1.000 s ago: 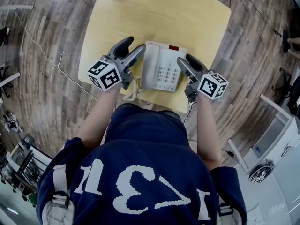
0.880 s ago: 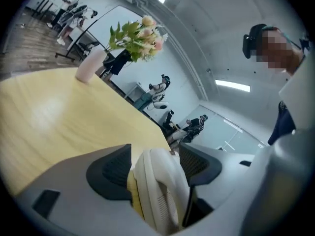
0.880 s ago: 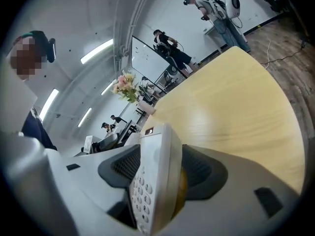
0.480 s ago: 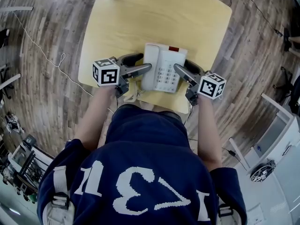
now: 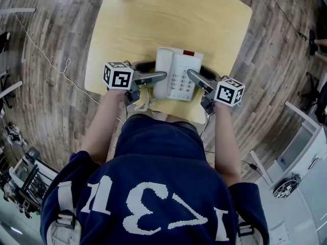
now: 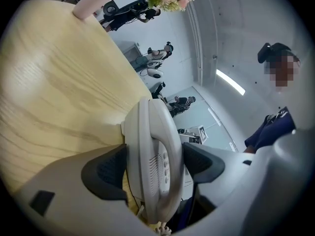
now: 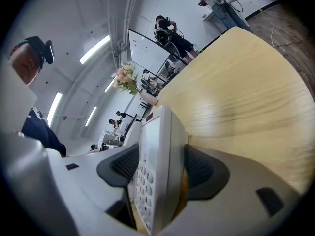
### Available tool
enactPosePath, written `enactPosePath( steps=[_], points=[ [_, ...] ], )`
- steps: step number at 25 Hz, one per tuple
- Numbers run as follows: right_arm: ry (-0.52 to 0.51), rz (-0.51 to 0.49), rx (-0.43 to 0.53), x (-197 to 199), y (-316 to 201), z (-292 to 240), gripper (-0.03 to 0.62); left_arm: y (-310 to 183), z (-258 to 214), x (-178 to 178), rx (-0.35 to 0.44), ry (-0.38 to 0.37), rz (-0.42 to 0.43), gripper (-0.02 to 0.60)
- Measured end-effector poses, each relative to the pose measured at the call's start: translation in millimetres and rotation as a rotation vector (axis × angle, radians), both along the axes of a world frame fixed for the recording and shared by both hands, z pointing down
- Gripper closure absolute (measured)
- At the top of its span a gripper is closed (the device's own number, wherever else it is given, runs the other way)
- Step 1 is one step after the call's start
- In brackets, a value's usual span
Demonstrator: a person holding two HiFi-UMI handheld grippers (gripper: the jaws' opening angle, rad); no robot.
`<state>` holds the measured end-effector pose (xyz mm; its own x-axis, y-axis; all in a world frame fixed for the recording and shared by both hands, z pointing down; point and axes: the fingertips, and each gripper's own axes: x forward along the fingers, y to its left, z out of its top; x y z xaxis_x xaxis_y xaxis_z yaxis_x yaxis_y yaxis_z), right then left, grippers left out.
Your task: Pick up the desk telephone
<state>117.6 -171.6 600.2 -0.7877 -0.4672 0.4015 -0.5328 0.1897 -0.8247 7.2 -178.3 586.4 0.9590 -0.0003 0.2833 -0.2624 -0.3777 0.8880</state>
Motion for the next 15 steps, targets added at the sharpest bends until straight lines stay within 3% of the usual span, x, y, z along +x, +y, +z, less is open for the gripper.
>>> enactPosePath(
  steps=[9,15],
  points=[
    [0.045,0.070,0.034,7.8,-2.1,1.5,0.365,0.7,-1.6,-2.0,0.008,-0.002,-0.020,0.241],
    [0.066,0.047,0.143,-2.6,-14.8,-30.2,0.370,-8.0,-32.1,-11.7,0.176,-0.042,-0.015,0.245]
  ],
)
